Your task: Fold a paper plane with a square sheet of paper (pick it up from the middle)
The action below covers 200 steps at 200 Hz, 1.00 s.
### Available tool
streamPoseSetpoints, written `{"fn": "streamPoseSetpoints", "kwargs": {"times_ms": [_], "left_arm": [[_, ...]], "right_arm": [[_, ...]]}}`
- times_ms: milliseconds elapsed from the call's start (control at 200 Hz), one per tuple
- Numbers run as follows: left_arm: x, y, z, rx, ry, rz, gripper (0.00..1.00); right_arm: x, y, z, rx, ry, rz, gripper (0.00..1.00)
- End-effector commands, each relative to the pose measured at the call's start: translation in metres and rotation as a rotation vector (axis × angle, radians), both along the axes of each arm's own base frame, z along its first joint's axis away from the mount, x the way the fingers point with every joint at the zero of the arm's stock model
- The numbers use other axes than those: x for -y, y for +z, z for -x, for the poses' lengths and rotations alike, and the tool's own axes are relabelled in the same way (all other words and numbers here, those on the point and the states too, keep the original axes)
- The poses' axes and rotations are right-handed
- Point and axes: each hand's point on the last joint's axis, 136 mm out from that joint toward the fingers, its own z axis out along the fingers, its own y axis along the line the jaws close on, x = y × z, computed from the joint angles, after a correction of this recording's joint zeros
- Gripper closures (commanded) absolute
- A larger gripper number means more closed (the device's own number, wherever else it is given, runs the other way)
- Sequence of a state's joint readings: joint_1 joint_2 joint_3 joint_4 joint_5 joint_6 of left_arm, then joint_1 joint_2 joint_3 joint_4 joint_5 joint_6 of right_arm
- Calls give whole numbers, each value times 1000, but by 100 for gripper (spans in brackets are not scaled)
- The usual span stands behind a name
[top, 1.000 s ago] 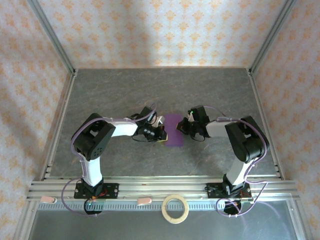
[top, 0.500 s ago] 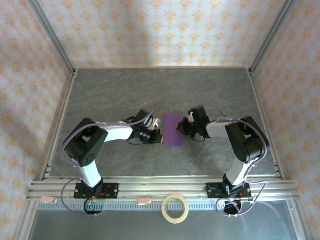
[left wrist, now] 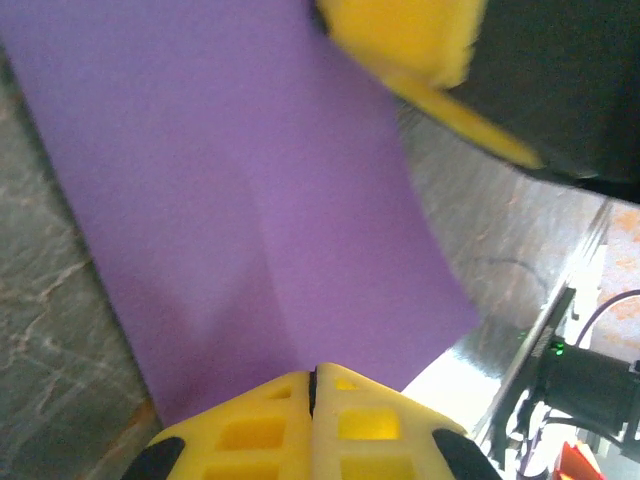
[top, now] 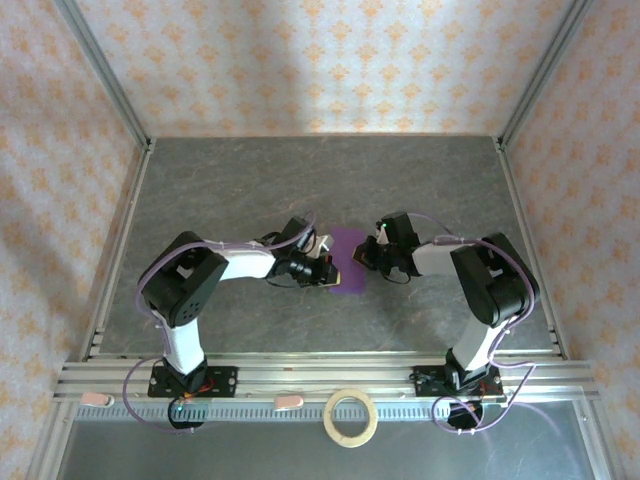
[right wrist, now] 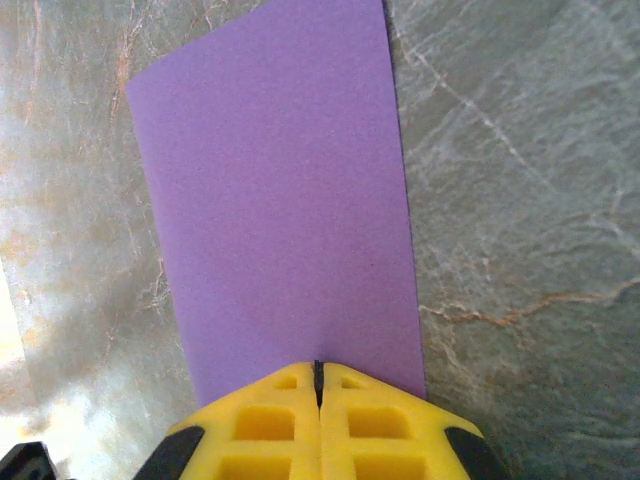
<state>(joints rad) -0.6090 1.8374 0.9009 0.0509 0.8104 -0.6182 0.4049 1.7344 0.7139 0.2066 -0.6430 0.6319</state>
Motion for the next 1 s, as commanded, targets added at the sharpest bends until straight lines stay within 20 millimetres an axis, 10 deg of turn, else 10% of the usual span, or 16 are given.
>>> {"fn": "streamPoseSetpoints", "kwargs": {"times_ms": [0,350,681,996], "left_arm": [[-18,-24,21,-37,-41,-88,100],[-57,-46,55,-35,-76,-233,100],[-8,42,2,121,17,26,100],[15,16,-19,75,-12,33,100]], "right_arm": [[39,-52,35,-173,-68,194,100],[40,-52,36,-173,-68,200,100],[39,-51,36,-172,-59,197,100],[39,-50,35,-172,-55,200,100]]}}
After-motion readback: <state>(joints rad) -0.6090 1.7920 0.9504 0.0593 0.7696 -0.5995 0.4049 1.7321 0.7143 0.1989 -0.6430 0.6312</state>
